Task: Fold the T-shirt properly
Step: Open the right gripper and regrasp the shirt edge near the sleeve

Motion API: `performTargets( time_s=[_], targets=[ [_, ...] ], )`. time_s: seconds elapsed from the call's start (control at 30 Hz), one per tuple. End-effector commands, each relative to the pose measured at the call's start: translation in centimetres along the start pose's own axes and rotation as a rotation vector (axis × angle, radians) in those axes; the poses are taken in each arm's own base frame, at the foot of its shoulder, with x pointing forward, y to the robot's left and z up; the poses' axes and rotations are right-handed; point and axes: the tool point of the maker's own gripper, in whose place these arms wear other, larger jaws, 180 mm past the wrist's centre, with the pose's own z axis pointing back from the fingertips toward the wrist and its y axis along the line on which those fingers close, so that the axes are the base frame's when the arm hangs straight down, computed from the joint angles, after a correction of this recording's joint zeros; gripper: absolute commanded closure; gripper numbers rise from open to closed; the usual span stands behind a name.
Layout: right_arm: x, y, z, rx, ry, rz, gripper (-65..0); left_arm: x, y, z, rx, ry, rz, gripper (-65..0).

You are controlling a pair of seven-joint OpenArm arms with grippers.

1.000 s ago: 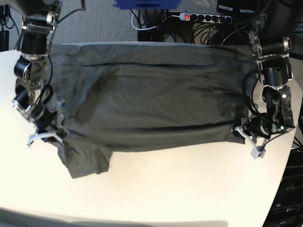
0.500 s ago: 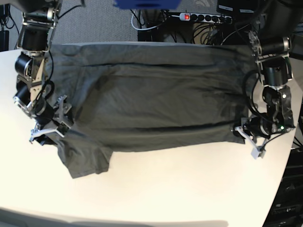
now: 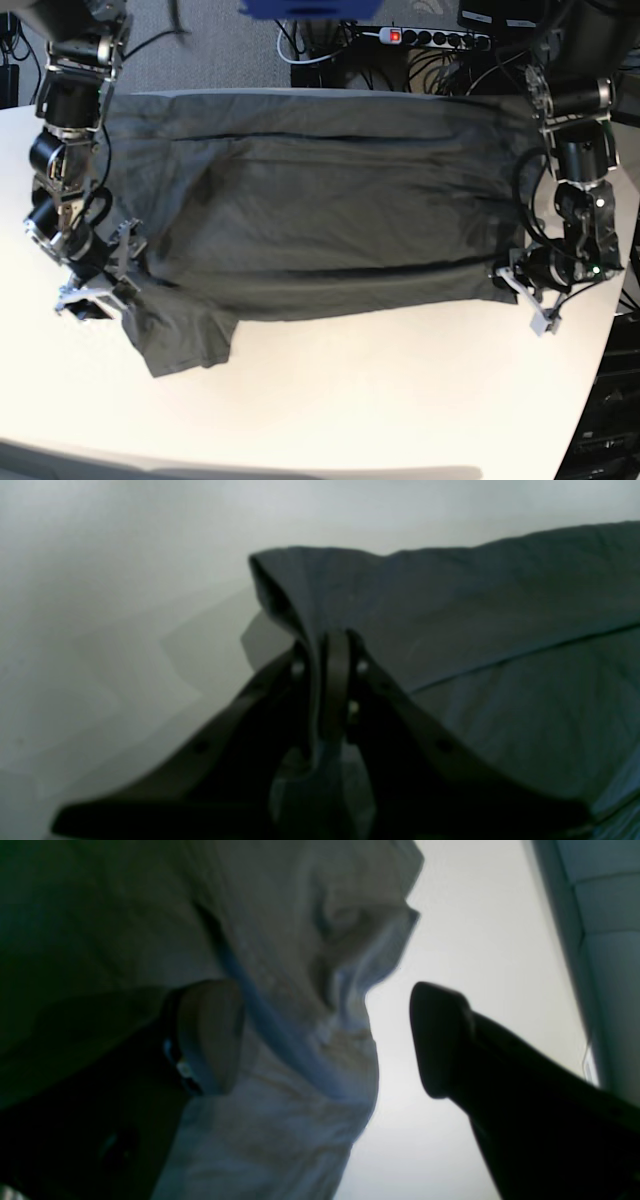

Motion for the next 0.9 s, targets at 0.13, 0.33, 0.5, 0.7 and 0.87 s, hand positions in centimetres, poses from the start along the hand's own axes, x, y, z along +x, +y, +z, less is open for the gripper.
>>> performTargets(
  time_s=[0.13,0.33,0.5,0.7,0.87],
  targets=[
    [1.1,-2.4,0.4,-0.058,-0.040,-0.002,-50.1,2.5,0.3,1.0,0.007,-0.064,-0.012,-4.1],
    [1.0,-2.3,0.3,-0.055,-0.032,0.001,-50.1,2.5,0.3,1.0,0.005,-0.064,-0.012,-4.1],
    [0.9,-2.1,0.2,-0.051,-0.030,-0.003,-50.1,2.6,0.3,1.0,0.005,-0.065,-0.012,-4.1],
    [1.2,-1.3,-0.1,-0.044,-0.044,-0.045,-49.9,2.6,0.3,1.0,0.005,-0.065,-0.012,-4.1],
    [1.4,-1.4,-0.9,-0.048,-0.056,-0.103,-49.9,2.6,0.3,1.0,0.007,-0.065,-0.013,-4.1]
  ],
)
